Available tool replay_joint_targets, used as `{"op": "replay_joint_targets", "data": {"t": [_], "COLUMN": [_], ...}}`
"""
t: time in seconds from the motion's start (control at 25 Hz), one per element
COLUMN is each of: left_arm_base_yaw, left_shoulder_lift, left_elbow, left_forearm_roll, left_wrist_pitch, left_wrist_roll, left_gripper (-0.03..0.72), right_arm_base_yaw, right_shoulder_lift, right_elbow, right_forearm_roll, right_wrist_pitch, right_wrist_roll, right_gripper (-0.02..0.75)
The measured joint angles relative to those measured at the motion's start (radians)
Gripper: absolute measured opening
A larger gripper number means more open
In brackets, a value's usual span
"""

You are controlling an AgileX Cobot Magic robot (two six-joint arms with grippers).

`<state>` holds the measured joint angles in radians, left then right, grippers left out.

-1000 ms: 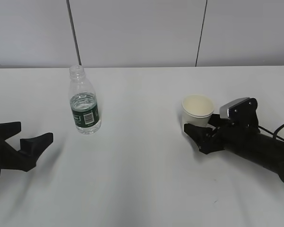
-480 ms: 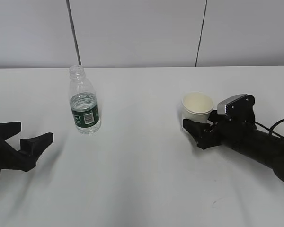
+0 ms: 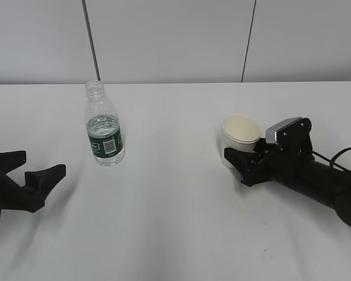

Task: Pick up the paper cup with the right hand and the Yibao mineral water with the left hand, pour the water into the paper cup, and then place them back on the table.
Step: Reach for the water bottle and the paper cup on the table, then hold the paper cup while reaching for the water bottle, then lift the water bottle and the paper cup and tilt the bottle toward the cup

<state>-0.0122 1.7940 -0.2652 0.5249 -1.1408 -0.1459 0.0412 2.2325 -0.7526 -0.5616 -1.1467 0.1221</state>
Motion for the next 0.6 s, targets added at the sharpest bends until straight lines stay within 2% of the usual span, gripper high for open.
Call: {"op": "replay_joint_targets", "data": {"t": [0.36,0.6], "left_arm_base_yaw": [0.000,-0.010], "left_shoulder_lift": [0.004,0.009], "left_elbow": [-0.061,-0.108], "left_forearm_roll": [0.050,0.086], "left_wrist_pitch": [0.000,-0.001], "left_wrist_roll": [0.000,0.000], "left_gripper": [0.593,0.593], "right_arm_base_yaw": [0.001,0.001], "right_shoulder_lift": [0.000,0.000], "right_elbow": [0.000,-0.001], "right_forearm_roll": [-0.134,-0.155], "right_wrist_pitch": [-0.007,-0.010], "right_wrist_roll": [0.019,0.034], "right_gripper": [0.522,0.522]}}
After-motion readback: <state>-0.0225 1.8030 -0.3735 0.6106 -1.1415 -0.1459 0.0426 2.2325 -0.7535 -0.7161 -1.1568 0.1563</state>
